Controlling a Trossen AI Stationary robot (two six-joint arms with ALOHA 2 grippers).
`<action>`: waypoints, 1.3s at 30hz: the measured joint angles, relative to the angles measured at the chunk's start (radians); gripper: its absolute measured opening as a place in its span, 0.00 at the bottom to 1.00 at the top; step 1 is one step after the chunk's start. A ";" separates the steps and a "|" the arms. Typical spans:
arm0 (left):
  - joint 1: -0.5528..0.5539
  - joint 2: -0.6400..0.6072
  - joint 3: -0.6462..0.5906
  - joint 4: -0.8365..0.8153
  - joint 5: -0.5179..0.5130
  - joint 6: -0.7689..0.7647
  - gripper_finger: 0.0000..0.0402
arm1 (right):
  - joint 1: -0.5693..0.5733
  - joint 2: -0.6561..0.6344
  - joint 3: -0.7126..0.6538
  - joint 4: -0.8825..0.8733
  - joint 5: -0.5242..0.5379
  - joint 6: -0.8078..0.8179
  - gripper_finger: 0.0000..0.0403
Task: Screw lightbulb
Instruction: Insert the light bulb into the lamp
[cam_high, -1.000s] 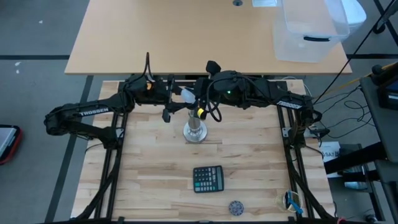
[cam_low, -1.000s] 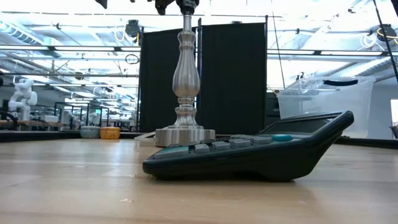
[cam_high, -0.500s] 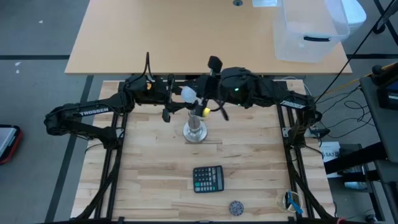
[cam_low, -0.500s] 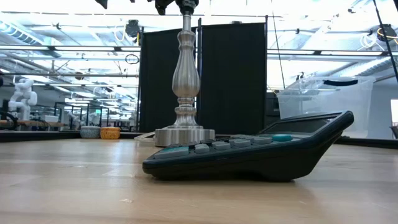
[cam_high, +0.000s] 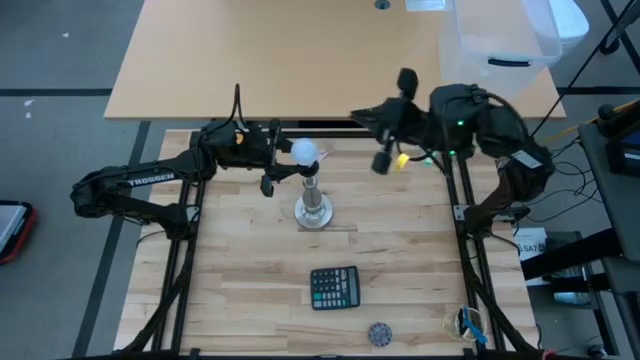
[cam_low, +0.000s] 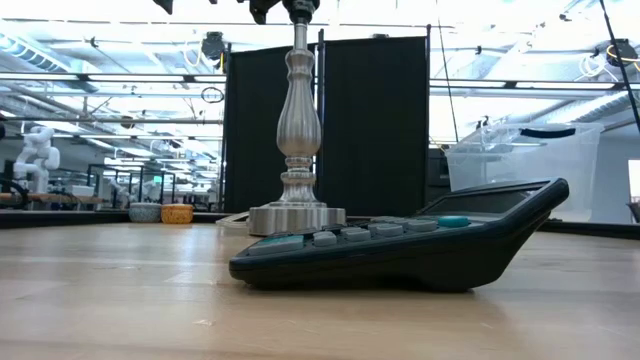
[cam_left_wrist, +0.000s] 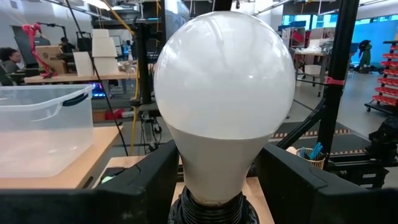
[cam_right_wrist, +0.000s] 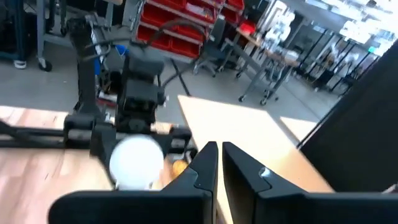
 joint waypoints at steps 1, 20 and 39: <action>0.000 0.000 0.000 0.000 0.000 0.001 0.52 | 0.000 -0.017 -0.015 -0.021 -0.008 0.017 0.04; -0.032 0.000 0.000 -0.001 0.033 0.010 0.53 | -0.030 -0.434 -0.868 0.464 -0.020 0.133 0.00; -0.032 0.000 0.001 -0.025 -0.001 -0.018 0.58 | -0.036 -0.401 -1.319 1.104 -0.102 -0.040 0.00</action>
